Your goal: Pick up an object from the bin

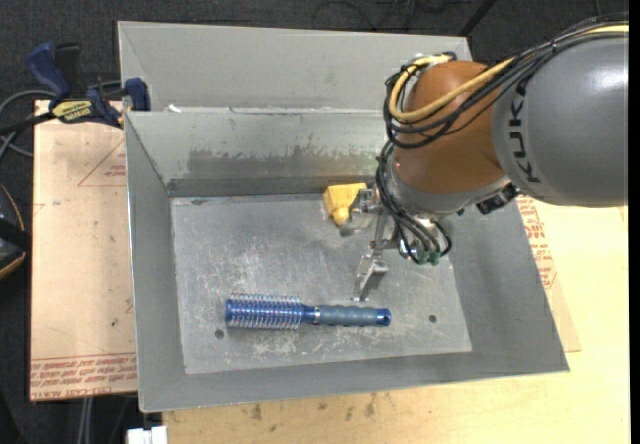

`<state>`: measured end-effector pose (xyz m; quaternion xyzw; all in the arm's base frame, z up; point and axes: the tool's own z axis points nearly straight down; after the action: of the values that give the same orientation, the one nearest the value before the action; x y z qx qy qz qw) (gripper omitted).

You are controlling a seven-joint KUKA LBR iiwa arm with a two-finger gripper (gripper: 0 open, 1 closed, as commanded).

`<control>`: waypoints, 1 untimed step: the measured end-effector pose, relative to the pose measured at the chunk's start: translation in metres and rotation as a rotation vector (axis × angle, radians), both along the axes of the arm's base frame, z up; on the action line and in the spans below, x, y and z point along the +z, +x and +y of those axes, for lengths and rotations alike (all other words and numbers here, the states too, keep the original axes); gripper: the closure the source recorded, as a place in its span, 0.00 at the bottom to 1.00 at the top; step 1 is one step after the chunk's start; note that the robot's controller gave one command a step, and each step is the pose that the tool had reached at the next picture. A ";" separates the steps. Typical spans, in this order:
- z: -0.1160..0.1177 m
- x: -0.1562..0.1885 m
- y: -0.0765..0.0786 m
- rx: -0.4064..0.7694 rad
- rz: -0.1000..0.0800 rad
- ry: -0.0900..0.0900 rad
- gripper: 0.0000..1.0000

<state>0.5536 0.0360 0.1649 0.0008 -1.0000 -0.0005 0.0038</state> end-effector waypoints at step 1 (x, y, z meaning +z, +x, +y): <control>0.054 -0.083 -0.056 0.107 -0.002 0.002 0.00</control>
Offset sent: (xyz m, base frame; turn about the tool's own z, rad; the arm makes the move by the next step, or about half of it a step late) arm -0.0534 0.0506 -0.0796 -0.1003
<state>0.4974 0.0901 0.0817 0.0543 -0.9985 -0.0013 0.0030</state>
